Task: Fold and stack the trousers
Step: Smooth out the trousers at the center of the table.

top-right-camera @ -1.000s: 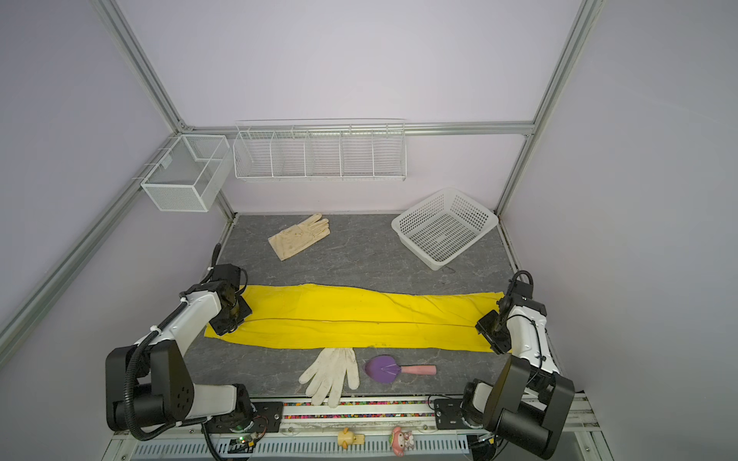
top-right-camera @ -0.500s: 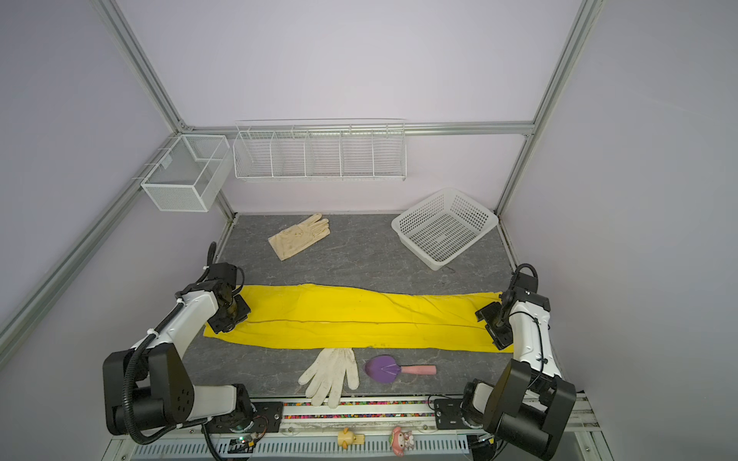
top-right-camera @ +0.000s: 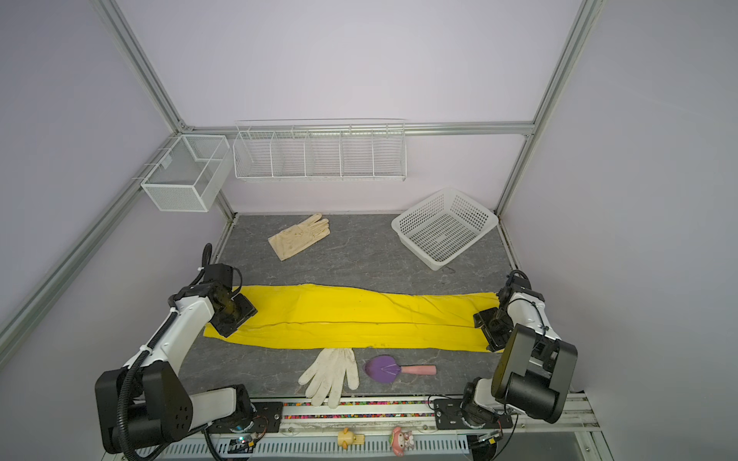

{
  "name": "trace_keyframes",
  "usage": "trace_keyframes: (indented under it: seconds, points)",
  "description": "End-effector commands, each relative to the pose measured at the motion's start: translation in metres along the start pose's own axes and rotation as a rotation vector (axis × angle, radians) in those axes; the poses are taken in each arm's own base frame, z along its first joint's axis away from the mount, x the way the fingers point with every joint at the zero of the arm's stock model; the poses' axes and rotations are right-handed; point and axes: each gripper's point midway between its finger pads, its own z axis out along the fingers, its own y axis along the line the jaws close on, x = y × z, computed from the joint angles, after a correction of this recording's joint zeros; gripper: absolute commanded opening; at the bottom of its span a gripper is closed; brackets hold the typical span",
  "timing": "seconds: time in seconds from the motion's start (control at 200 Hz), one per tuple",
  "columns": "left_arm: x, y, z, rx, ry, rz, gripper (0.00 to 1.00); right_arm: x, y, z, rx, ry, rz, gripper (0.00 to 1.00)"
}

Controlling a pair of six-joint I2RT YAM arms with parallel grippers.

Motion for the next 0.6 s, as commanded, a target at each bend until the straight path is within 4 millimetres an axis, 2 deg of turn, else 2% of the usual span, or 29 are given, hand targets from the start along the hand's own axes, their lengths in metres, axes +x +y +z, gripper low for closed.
trace_keyframes:
  seconds: [0.0, 0.215, 0.28, 0.405, 0.49, 0.595]
  points:
    - [0.009, -0.004, 0.005, 0.034, 0.029, -0.017, 0.64, -0.007, -0.009, 0.001, 0.023, -0.024, 0.036, 0.66]
    - [0.003, -0.003, 0.027, -0.005, 0.042, -0.014, 0.64, 0.002, -0.026, 0.006, 0.036, -0.003, 0.051, 0.54]
    - [0.0, 0.002, 0.031, -0.044, 0.033, -0.001, 0.64, 0.007, -0.033, 0.007, 0.046, 0.002, 0.054, 0.49]
    - [-0.003, 0.017, 0.035, -0.135, 0.022, 0.015, 0.6, 0.016, -0.049, 0.006, 0.066, 0.005, 0.07, 0.46]
    - [-0.005, 0.025, 0.037, -0.173, 0.012, 0.016, 0.57, 0.014, -0.061, 0.003, 0.077, -0.022, 0.096, 0.39]
    - [-0.007, 0.028, 0.04, -0.19, 0.006, 0.02, 0.52, 0.007, -0.068, 0.001, 0.074, -0.03, 0.12, 0.38]
